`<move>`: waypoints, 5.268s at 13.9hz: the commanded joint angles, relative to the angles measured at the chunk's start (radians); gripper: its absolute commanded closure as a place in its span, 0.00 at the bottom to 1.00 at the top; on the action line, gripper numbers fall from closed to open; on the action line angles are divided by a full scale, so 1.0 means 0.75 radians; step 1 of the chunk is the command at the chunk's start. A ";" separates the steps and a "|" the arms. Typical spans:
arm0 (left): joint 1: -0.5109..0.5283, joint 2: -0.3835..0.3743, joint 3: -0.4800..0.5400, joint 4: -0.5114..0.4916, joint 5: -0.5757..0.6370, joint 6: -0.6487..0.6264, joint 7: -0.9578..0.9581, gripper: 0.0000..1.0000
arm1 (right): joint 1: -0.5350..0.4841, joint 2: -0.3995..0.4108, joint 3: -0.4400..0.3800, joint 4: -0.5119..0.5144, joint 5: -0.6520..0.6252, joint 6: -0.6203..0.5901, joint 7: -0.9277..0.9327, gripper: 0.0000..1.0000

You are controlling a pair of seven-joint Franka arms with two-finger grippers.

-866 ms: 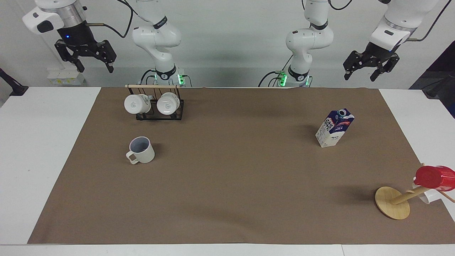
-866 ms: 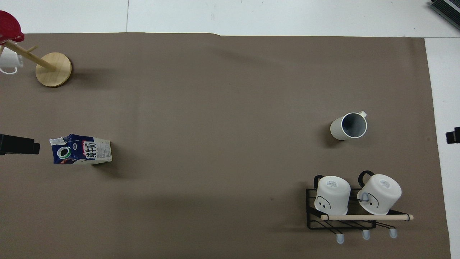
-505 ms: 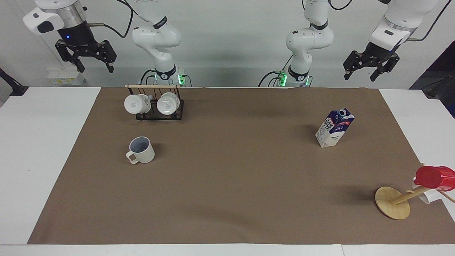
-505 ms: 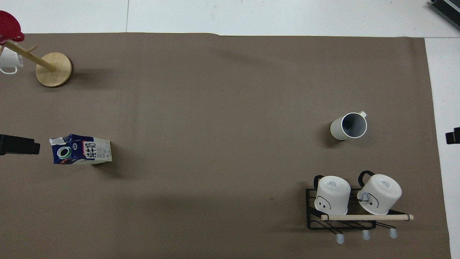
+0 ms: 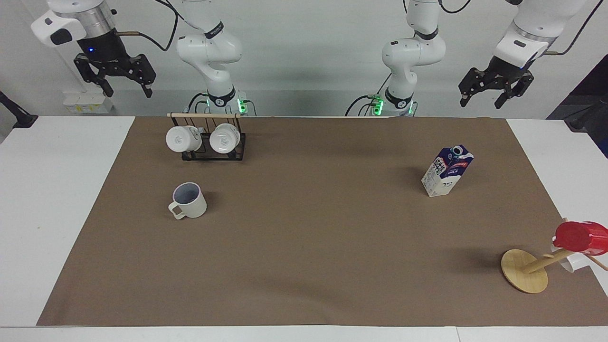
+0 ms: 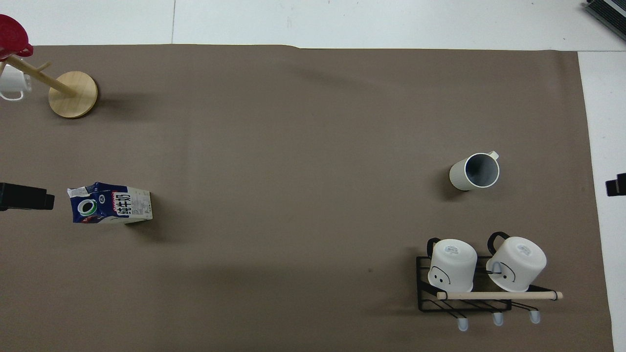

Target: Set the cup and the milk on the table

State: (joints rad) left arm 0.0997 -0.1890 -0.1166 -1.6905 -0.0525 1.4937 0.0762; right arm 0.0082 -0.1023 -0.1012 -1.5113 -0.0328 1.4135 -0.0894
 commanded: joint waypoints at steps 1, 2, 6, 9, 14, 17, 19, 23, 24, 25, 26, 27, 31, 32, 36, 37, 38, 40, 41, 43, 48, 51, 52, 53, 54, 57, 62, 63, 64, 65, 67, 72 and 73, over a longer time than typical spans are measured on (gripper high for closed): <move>0.012 0.000 -0.008 0.019 0.021 -0.026 0.009 0.00 | -0.005 -0.025 0.000 -0.026 0.003 -0.009 -0.014 0.00; 0.010 0.000 -0.008 0.019 0.021 -0.028 0.009 0.00 | -0.005 -0.027 -0.002 -0.026 0.003 -0.009 -0.014 0.00; -0.004 -0.002 -0.014 0.019 0.021 -0.030 0.009 0.00 | -0.005 -0.027 -0.002 -0.026 0.003 -0.009 -0.014 0.00; -0.004 0.000 -0.014 0.021 0.021 -0.020 0.009 0.00 | -0.005 -0.029 -0.002 -0.032 0.003 -0.011 -0.014 0.00; -0.004 0.000 -0.014 0.021 0.021 -0.018 0.005 0.00 | -0.007 -0.031 -0.002 -0.038 0.003 -0.009 -0.014 0.00; -0.004 0.000 -0.014 0.019 0.021 -0.020 0.007 0.00 | -0.007 -0.031 -0.002 -0.038 0.003 -0.009 -0.014 0.00; -0.004 0.000 -0.014 0.021 0.021 -0.018 0.007 0.00 | -0.007 -0.031 -0.002 -0.038 0.003 -0.009 -0.014 0.00; 0.008 0.000 -0.010 0.019 0.021 -0.026 0.009 0.00 | -0.007 -0.031 -0.002 -0.038 0.003 -0.009 -0.014 0.00; 0.012 0.000 -0.008 0.019 0.021 -0.026 0.009 0.00 | -0.005 -0.031 -0.002 -0.038 0.003 -0.009 -0.014 0.00; 0.012 0.000 -0.006 0.019 0.021 -0.026 0.009 0.00 | -0.003 -0.033 0.000 -0.042 0.003 -0.007 -0.010 0.00; 0.012 0.000 -0.006 0.019 0.021 -0.026 0.009 0.00 | -0.001 -0.035 0.002 -0.065 0.003 0.005 -0.010 0.00; 0.012 0.000 -0.006 0.019 0.021 -0.026 0.009 0.00 | 0.022 -0.039 0.002 -0.110 0.003 0.070 -0.012 0.00; 0.012 0.000 -0.006 0.019 0.021 -0.026 0.011 0.00 | 0.085 -0.044 0.006 -0.289 0.003 0.264 -0.018 0.00; 0.012 0.000 -0.006 0.019 0.021 -0.026 0.011 0.00 | 0.105 -0.044 0.006 -0.355 0.003 0.334 -0.036 0.00; 0.012 -0.002 -0.002 0.004 0.023 -0.008 0.011 0.00 | 0.140 0.005 0.006 -0.564 0.003 0.594 -0.193 0.00; 0.010 -0.002 -0.002 -0.002 0.023 -0.008 0.011 0.00 | 0.144 0.020 0.006 -0.619 0.005 0.677 -0.244 0.00; 0.004 -0.002 -0.002 -0.024 0.023 0.007 0.011 0.00 | 0.142 0.036 0.008 -0.670 0.005 0.751 -0.283 0.00; 0.010 -0.018 -0.002 -0.106 0.023 0.062 0.009 0.00 | 0.144 0.093 0.008 -0.731 0.005 0.860 -0.383 0.00; 0.012 -0.026 -0.002 -0.145 0.023 0.098 0.011 0.00 | 0.142 0.106 0.008 -0.776 0.007 0.933 -0.414 0.00; 0.018 -0.028 0.000 -0.212 0.023 0.154 0.011 0.00 | 0.144 0.108 0.008 -0.828 0.007 0.997 -0.443 0.00; 0.025 -0.049 0.000 -0.390 0.023 0.358 0.013 0.00 | 0.144 0.198 0.008 -0.887 0.015 1.193 -0.484 0.00; 0.027 -0.047 0.000 -0.484 0.023 0.473 0.011 0.00 | 0.144 0.208 0.008 -0.901 0.015 1.198 -0.488 0.00; 0.027 -0.049 0.000 -0.515 0.025 0.516 0.013 0.00 | 0.144 0.222 0.008 -0.912 0.015 1.228 -0.488 0.00; 0.029 -0.049 0.000 -0.548 0.025 0.561 0.013 0.00 | 0.144 0.228 0.008 -0.930 0.015 1.267 -0.488 0.03; 0.029 -0.051 0.000 -0.589 0.025 0.606 0.015 0.00 | 0.146 0.235 0.008 -0.940 0.015 1.287 -0.488 0.15; 0.029 -0.055 0.000 -0.689 0.025 0.714 0.013 0.00 | 0.142 0.237 0.008 -0.938 0.015 1.286 -0.494 0.84; 0.029 -0.049 0.002 -0.791 0.025 0.857 0.013 0.00 | 0.173 0.247 0.008 -0.924 0.019 1.267 -0.260 1.00; 0.031 -0.045 0.002 -0.812 0.025 0.890 0.013 0.00 | 0.175 0.247 0.008 -0.918 0.019 1.265 -0.217 1.00; 0.031 -0.043 0.002 -0.820 0.025 0.910 0.013 0.00 | 0.177 0.245 0.008 -0.912 0.019 1.263 -0.164 1.00; 0.029 -0.040 0.002 -0.820 0.025 0.909 0.013 0.00 | 0.193 0.239 0.008 -0.887 0.019 1.243 -0.135 1.00; 0.029 -0.040 0.002 -0.818 0.025 0.905 0.013 0.04 | 0.228 0.233 0.010 -0.769 0.017 1.019 -0.124 1.00; 0.031 -0.034 0.002 -0.802 0.025 0.892 0.011 0.30 | 0.394 0.226 0.010 -0.611 0.013 0.725 -0.059 1.00; 0.031 -0.032 0.002 -0.802 0.025 0.888 0.009 0.40 | 0.465 0.224 0.010 -0.605 0.005 0.725 0.000 1.00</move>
State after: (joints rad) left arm 0.1091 -0.1944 -0.1082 -2.2754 -0.0507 2.1481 0.0769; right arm 0.2936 0.0620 -0.0955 -1.9790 -0.0255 1.9742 -0.1550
